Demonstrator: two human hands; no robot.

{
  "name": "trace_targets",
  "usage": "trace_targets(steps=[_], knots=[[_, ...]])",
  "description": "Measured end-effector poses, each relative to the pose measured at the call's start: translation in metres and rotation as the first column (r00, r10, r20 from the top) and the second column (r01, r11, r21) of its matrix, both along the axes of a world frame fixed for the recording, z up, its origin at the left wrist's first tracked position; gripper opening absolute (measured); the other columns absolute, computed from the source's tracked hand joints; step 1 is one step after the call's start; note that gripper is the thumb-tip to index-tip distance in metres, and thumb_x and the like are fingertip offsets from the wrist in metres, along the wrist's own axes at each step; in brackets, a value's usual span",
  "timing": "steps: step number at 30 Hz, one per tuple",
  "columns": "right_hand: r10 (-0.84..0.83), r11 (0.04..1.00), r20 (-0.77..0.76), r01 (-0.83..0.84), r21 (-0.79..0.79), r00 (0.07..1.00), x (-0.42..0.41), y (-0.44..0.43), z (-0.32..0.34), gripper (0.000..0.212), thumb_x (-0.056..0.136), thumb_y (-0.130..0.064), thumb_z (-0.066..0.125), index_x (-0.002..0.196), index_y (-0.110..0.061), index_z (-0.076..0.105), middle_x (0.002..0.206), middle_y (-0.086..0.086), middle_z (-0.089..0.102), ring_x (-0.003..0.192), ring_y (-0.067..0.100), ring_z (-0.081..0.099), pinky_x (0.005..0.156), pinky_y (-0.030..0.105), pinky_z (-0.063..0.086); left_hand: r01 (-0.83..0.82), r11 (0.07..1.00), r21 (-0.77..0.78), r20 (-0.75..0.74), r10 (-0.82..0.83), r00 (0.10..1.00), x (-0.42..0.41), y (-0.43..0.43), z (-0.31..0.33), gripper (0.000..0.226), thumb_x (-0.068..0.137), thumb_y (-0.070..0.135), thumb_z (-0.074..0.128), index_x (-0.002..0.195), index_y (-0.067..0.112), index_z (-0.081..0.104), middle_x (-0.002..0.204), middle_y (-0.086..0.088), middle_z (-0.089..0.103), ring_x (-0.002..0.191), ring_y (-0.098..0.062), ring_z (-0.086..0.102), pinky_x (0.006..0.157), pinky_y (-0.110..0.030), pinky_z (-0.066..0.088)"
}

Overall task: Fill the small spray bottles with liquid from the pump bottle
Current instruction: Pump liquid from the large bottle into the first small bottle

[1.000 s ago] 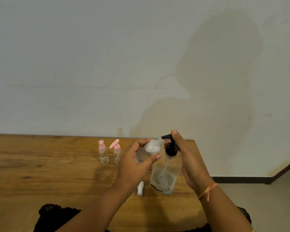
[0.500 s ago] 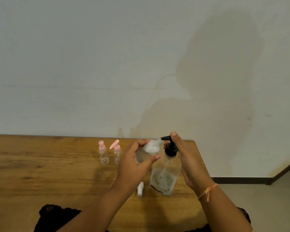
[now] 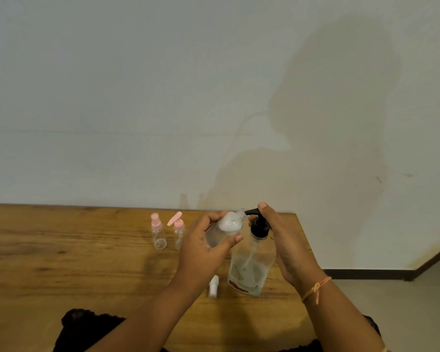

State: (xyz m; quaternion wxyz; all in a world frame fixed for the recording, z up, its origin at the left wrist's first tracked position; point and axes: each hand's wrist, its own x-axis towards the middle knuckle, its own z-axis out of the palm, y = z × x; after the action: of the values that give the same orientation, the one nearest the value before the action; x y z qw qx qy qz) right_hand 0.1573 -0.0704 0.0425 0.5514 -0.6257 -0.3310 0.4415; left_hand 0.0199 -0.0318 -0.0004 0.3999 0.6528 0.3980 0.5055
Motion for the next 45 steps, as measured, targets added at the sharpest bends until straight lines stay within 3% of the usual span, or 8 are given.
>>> trace_targets(steps=[5,11,14,22,31,34,40,45], knots=[[-0.001,1.000,0.003,0.001,0.011,1.000,-0.0022,-0.0012,-0.0001,0.050,0.067,-0.066,0.051,0.082,-0.024,0.071,0.089,-0.006,0.071,0.085,0.002,0.059,0.075,0.024,0.040,0.007,1.000,0.002,-0.003,-0.007,1.000,0.0008,0.0003,-0.0011,0.036,0.067,0.026,0.079,0.094,0.038,0.057,0.098,0.018,0.064,0.098,0.005,0.056,0.078,-0.006,0.044],[0.013,1.000,-0.011,-0.013,-0.023,1.000,0.0017,0.0006,-0.0012,0.031,0.084,-0.050,0.054,0.086,-0.022,0.069,0.093,-0.001,0.070,0.091,0.008,0.060,0.087,0.031,0.041,0.003,1.000,0.007,0.021,-0.003,1.000,0.0006,0.0007,0.0001,0.036,0.061,0.042,0.072,0.094,0.038,0.057,0.098,0.023,0.064,0.099,0.003,0.057,0.080,-0.008,0.045],[0.003,1.000,-0.002,-0.003,-0.022,1.000,0.0011,0.0013,0.0006,0.027,0.089,-0.042,0.053,0.082,-0.021,0.069,0.088,-0.004,0.068,0.084,0.004,0.057,0.077,0.025,0.040,0.001,1.000,0.013,0.010,-0.001,1.000,0.0001,0.0008,-0.0009,0.036,0.062,0.040,0.074,0.094,0.039,0.057,0.100,0.026,0.062,0.099,0.003,0.057,0.080,-0.009,0.045],[0.023,0.999,0.034,-0.024,0.028,0.999,-0.0005,-0.0018,-0.0001,0.057,0.070,-0.069,0.047,0.095,-0.024,0.071,0.099,-0.003,0.071,0.098,0.008,0.061,0.088,0.029,0.041,0.000,1.000,0.010,0.008,0.000,1.000,0.0007,-0.0007,-0.0001,0.034,0.066,0.030,0.078,0.092,0.040,0.057,0.097,0.021,0.064,0.098,0.004,0.056,0.079,-0.008,0.044],[0.010,1.000,-0.002,-0.010,-0.020,1.000,0.0021,0.0011,0.0018,0.027,0.089,-0.040,0.054,0.082,-0.019,0.070,0.090,-0.001,0.070,0.088,0.007,0.058,0.087,0.031,0.040,-0.009,0.999,0.033,-0.015,0.009,1.000,-0.0015,-0.0002,-0.0013,0.036,0.067,0.028,0.078,0.095,0.037,0.058,0.098,0.018,0.064,0.098,0.002,0.057,0.081,-0.009,0.044],[0.014,1.000,-0.005,-0.014,-0.006,1.000,0.0005,-0.0001,0.0018,0.031,0.086,-0.047,0.054,0.084,-0.021,0.070,0.091,-0.004,0.069,0.089,0.005,0.058,0.083,0.029,0.039,-0.015,0.999,0.033,-0.017,0.015,1.000,-0.0015,-0.0018,-0.0001,0.037,0.068,0.023,0.079,0.094,0.039,0.057,0.096,0.020,0.064,0.097,0.006,0.055,0.079,-0.006,0.043],[0.038,0.999,0.017,-0.038,0.018,0.999,0.0006,-0.0013,0.0020,0.061,0.070,-0.068,0.051,0.100,-0.021,0.072,0.102,0.002,0.072,0.104,0.017,0.062,0.103,0.044,0.042,-0.014,0.999,0.036,-0.018,0.014,1.000,-0.0005,-0.0023,0.0013,0.036,0.068,0.023,0.079,0.094,0.038,0.057,0.097,0.021,0.063,0.097,0.008,0.055,0.079,-0.005,0.042],[0.023,1.000,0.004,-0.023,-0.013,1.000,0.0014,0.0008,0.0001,0.041,0.080,-0.055,0.054,0.091,-0.020,0.072,0.095,-0.002,0.071,0.097,0.009,0.060,0.104,0.042,0.039,-0.015,1.000,0.018,-0.013,0.016,1.000,-0.0016,-0.0004,0.0013,0.036,0.068,0.027,0.078,0.094,0.038,0.057,0.096,0.022,0.064,0.098,0.007,0.055,0.079,-0.006,0.043]])
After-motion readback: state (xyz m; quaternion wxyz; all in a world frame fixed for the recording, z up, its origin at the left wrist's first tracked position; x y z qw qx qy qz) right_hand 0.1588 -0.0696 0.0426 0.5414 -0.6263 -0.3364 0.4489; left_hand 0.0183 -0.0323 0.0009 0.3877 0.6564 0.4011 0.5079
